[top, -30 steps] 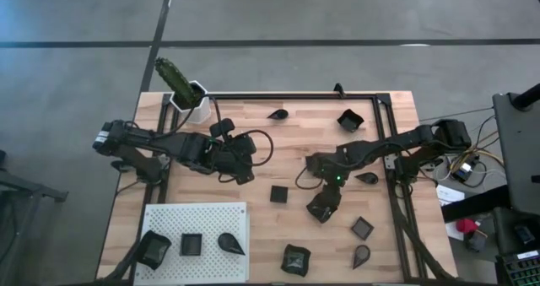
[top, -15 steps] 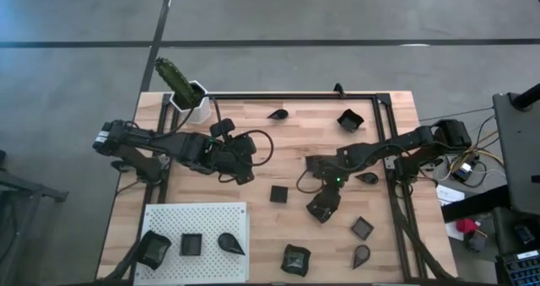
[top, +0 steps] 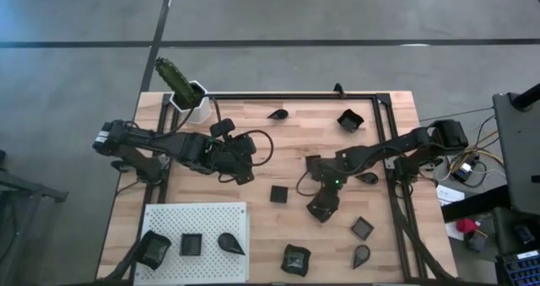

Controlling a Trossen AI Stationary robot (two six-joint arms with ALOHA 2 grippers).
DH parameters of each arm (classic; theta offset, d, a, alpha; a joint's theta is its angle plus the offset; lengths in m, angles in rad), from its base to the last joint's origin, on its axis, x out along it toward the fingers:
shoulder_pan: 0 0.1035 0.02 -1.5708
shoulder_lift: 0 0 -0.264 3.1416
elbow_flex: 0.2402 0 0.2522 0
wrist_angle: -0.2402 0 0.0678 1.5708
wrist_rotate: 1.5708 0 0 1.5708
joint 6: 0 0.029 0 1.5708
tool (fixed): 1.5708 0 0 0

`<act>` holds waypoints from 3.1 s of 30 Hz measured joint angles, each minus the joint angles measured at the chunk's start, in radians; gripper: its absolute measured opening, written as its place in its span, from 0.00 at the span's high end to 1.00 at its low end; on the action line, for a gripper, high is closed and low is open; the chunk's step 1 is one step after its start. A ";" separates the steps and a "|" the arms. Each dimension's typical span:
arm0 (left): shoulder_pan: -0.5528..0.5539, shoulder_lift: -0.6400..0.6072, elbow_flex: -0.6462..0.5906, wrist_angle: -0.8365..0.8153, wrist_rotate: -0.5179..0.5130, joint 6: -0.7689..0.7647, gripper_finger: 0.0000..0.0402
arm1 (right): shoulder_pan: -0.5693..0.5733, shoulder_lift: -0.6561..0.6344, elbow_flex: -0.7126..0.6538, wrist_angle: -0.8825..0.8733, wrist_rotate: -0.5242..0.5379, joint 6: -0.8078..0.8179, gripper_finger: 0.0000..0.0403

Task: Pick & Place Mini shaped plates
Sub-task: Stack the distorted square plate on top of the other distorted square plate on the shelf

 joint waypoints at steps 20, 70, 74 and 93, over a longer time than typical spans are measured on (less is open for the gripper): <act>0.000 0.000 0.000 0.000 0.000 0.000 0.86 | 0.010 -0.078 0.014 0.046 0.142 -0.022 0.98; -0.001 0.037 -0.097 0.448 -0.163 0.478 0.86 | -0.071 -0.072 0.378 0.381 0.754 -0.502 0.98; -0.001 0.036 -0.097 0.460 -0.170 0.491 0.86 | -0.074 -0.072 0.377 0.404 0.809 -0.514 0.98; -0.004 0.035 -0.099 0.480 -0.287 0.549 0.86 | -0.073 -0.072 0.376 0.487 0.839 -0.542 0.98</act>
